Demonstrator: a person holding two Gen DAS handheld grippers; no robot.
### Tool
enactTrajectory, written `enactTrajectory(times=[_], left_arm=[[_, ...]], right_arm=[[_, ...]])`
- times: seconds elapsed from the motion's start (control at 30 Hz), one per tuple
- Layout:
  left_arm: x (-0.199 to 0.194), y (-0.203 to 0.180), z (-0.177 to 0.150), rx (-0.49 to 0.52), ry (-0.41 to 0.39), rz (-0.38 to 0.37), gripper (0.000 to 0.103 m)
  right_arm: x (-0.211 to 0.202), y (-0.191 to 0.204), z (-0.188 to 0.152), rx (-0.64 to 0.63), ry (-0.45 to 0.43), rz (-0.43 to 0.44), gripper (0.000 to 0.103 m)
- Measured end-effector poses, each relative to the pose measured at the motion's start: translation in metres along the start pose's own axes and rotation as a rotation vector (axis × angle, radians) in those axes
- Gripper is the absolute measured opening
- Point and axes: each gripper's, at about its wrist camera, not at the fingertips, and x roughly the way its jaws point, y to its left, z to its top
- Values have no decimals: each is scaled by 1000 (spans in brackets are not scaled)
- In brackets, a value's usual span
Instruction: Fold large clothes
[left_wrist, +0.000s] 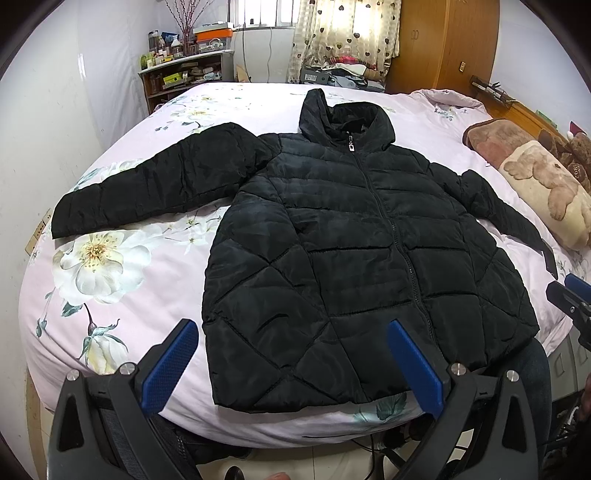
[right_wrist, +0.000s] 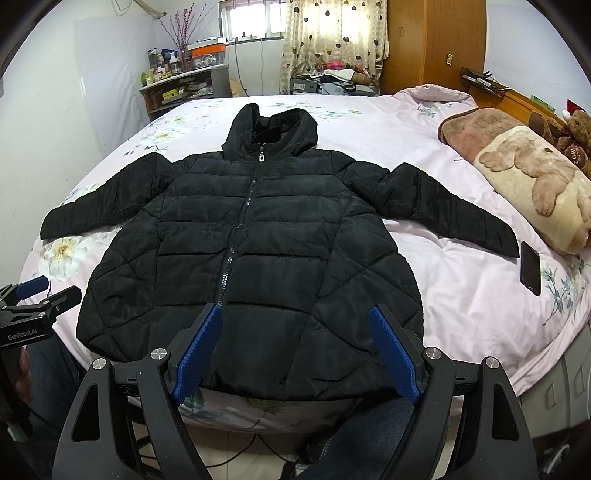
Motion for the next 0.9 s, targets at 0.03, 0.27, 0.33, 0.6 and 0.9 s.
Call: enactTrajectory(times=[0.03,0.27,0.33,0.6,0.9], left_arm=[[0,0,0,0,1,0,103],[0,0,0,0,0,0,103],[0,0,0,-2,0,0,103],[0,-1,-1,-1,2,1,103],[0,-3,-4,-1,5,-1,103]], right_arm=[[0,0,0,1,1,-1,81],[0,0,0,1,1,0,81],[0,0,0,0,1,0,81],[0,0,0,0,1,0,81],[1,1,-1,1,4,-1,81]])
